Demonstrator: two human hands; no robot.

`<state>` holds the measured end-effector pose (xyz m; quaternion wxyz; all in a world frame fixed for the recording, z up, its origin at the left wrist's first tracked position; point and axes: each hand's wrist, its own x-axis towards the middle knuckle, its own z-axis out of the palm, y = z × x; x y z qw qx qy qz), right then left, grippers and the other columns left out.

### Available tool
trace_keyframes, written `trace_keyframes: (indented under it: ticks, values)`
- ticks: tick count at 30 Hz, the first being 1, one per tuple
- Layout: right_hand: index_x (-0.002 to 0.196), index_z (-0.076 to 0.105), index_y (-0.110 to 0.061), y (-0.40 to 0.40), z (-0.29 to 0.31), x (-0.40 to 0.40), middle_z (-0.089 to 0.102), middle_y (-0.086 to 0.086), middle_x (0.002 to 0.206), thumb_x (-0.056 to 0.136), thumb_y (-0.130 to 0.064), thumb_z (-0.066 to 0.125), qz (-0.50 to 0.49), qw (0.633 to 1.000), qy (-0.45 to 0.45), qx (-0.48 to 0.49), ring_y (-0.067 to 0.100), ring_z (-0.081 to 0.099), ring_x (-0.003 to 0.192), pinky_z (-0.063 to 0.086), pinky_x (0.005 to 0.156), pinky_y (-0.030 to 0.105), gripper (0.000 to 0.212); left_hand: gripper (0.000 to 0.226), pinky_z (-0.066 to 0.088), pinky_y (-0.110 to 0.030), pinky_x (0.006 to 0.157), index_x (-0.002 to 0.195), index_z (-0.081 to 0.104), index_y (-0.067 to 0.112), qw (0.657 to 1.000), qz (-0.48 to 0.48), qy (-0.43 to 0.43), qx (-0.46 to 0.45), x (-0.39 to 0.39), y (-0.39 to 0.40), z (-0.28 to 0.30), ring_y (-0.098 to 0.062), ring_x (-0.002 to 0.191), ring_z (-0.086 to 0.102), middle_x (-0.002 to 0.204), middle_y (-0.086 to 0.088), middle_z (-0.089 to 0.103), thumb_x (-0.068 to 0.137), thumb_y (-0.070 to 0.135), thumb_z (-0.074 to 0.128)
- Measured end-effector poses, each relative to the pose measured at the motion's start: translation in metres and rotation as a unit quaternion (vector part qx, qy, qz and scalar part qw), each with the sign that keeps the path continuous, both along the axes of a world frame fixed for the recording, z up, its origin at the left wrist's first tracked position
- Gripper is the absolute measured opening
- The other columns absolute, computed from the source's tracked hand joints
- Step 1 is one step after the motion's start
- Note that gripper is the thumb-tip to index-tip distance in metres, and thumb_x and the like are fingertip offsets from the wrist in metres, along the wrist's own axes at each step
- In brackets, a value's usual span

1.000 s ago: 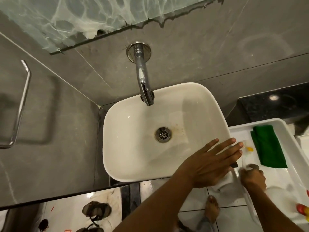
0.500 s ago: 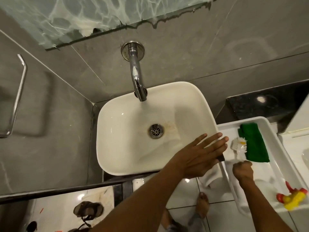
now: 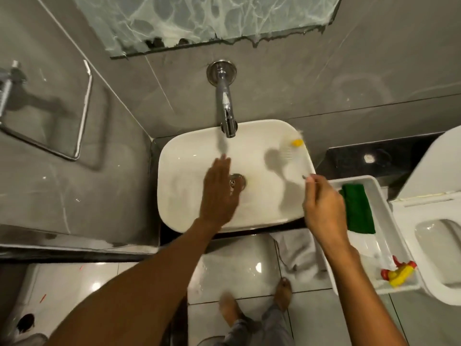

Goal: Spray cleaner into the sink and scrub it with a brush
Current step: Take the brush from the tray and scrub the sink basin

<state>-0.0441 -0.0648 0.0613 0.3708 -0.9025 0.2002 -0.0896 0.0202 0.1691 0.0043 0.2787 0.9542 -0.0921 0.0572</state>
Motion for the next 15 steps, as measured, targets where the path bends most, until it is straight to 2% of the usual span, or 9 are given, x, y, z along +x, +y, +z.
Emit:
trace_keyframes:
  ticks: [3, 6, 9, 11, 13, 15]
  values:
    - [0.134, 0.062, -0.012, 0.036, 0.004, 0.037, 0.073, 0.020, 0.121, 0.109, -0.030, 0.042, 0.067, 0.985, 0.143, -0.073, 0.044, 0.066, 0.112, 0.053, 0.090, 0.046, 0.036, 0.066, 0.020, -0.054, 0.134, 0.164, 0.033, 0.004, 0.993, 0.104, 0.027, 0.045, 0.002, 0.061, -0.006, -0.035, 0.164, 0.026, 0.175, -0.017, 0.030, 0.111, 0.042, 0.044]
    - [0.127, 0.062, -0.009, 0.047, -0.006, 0.067, 0.070, 0.018, 0.123, 0.104, -0.017, 0.046, 0.078, 0.959, 0.246, -0.122, 0.040, 0.066, 0.112, 0.052, 0.090, 0.044, 0.029, 0.069, 0.018, -0.056, 0.135, 0.163, 0.034, 0.004, 0.985, 0.125, 0.047, 0.109, -0.001, 0.109, -0.015, -0.036, 0.164, 0.025, 0.174, -0.019, 0.032, 0.109, 0.047, 0.032]
    - [0.138, 0.060, -0.014, 0.052, -0.015, 0.078, 0.070, 0.015, 0.125, 0.104, -0.018, 0.047, 0.083, 0.946, 0.263, -0.170, 0.036, 0.068, 0.114, 0.053, 0.095, 0.043, 0.037, 0.065, 0.021, -0.055, 0.135, 0.162, 0.036, 0.006, 0.983, 0.141, 0.046, 0.105, -0.004, 0.121, -0.019, -0.033, 0.164, 0.026, 0.172, -0.016, 0.036, 0.109, 0.044, 0.032]
    - [0.145, 0.057, -0.021, 0.078, -0.029, 0.072, 0.070, 0.015, 0.127, 0.105, -0.020, 0.044, 0.159, 0.935, 0.260, -0.182, 0.037, 0.068, 0.117, 0.053, 0.097, 0.042, 0.043, 0.060, 0.021, -0.053, 0.134, 0.161, 0.037, 0.008, 0.984, 0.148, 0.031, 0.095, -0.004, 0.120, -0.020, -0.031, 0.165, 0.026, 0.173, -0.013, 0.036, 0.110, 0.040, 0.034]
    - [0.147, 0.057, -0.028, 0.102, -0.040, 0.056, 0.071, 0.013, 0.126, 0.104, -0.023, 0.043, 0.253, 0.902, 0.297, -0.184, 0.036, 0.069, 0.116, 0.053, 0.093, 0.040, 0.046, 0.058, 0.022, -0.053, 0.133, 0.161, 0.039, 0.008, 0.986, 0.148, 0.025, 0.079, -0.003, 0.120, -0.019, -0.030, 0.165, 0.026, 0.174, -0.012, 0.035, 0.110, 0.036, 0.036]
    - [0.145, 0.058, -0.032, 0.096, -0.037, 0.062, 0.072, 0.011, 0.126, 0.104, -0.026, 0.042, 0.230, 0.903, 0.313, -0.183, 0.035, 0.069, 0.116, 0.053, 0.093, 0.040, 0.045, 0.054, 0.026, -0.053, 0.133, 0.159, 0.042, 0.007, 0.986, 0.149, 0.027, 0.064, -0.003, 0.120, -0.017, -0.031, 0.164, 0.028, 0.173, -0.012, 0.036, 0.111, 0.033, 0.039]
